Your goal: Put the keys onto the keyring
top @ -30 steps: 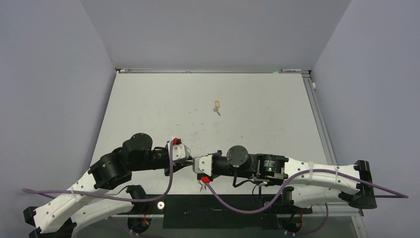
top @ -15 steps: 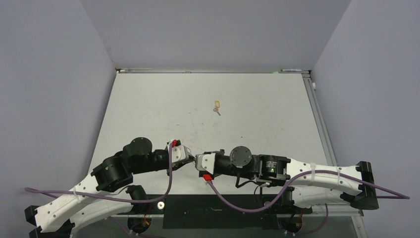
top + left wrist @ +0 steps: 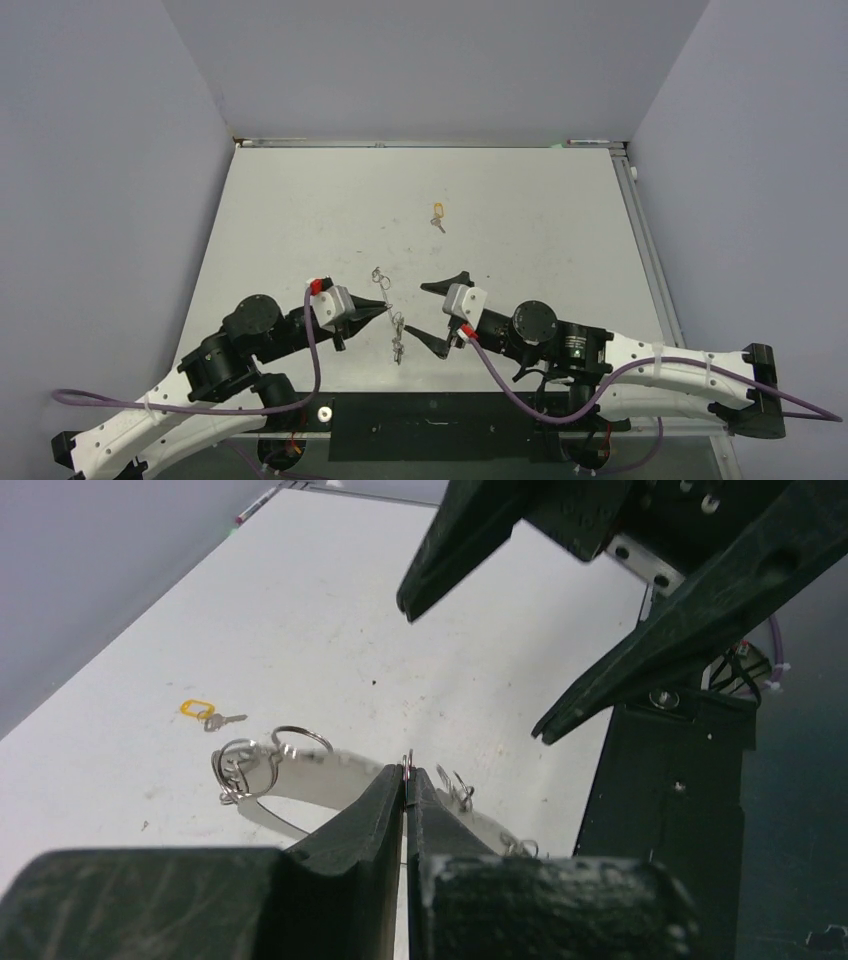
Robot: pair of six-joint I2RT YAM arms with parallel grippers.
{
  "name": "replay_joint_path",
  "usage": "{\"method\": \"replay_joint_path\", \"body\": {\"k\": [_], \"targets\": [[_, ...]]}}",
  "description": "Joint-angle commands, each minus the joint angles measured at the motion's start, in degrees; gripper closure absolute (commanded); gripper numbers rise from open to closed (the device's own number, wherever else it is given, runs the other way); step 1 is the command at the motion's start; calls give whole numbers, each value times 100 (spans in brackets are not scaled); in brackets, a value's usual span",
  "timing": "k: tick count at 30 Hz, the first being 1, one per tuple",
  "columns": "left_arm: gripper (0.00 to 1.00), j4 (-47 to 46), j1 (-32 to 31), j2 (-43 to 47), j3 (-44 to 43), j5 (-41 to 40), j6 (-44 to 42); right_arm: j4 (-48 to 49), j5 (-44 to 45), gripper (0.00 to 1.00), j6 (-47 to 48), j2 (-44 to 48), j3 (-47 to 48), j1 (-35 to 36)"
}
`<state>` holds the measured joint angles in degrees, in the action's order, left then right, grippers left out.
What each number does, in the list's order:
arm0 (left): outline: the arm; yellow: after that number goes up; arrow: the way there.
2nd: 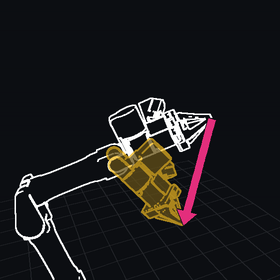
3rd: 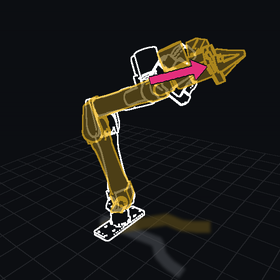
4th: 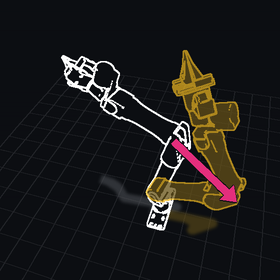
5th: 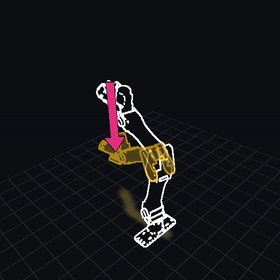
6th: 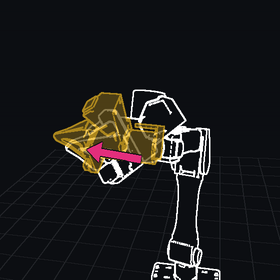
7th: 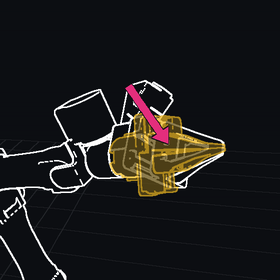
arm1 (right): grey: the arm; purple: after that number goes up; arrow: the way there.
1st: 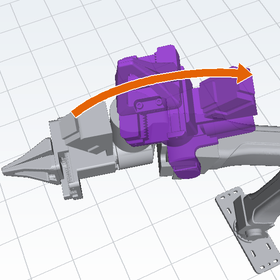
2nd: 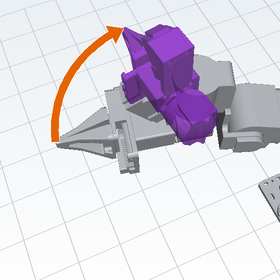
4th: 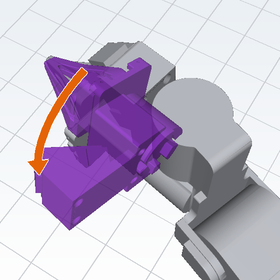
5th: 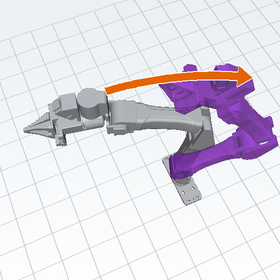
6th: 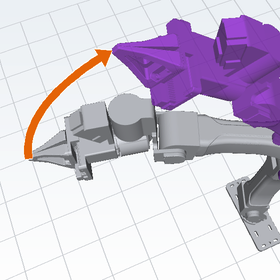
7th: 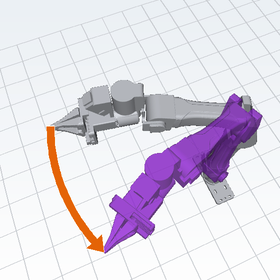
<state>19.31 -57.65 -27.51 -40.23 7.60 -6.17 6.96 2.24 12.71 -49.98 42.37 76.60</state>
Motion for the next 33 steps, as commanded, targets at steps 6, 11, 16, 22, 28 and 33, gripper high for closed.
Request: {"method": "replay_joint_path", "body": {"k": [6,11,16,22,28,33], "targets": [[100,-1944,25,395,550,-417,909,1520,-175,30,-1343,19,-894,-129],[100,-2443,15,377,707,-512,1018,1750,-459,30,-1599,-274,-850,-159],[100,-2780,6,449,875,-264,1101,1994,-867,31,-1369,-21,-945,-266],[100,-2743,-10,606,796,130,1031,2033,-2372,41,-1271,266,-792,-905],[100,-2778,-6,662,789,540,1022,1892,-2828,59,-1218,45,-428,-1093],[100,-2845,-6,718,802,759,1031,1947,-3021,68,-1240,-145,-276,-1170]]}}
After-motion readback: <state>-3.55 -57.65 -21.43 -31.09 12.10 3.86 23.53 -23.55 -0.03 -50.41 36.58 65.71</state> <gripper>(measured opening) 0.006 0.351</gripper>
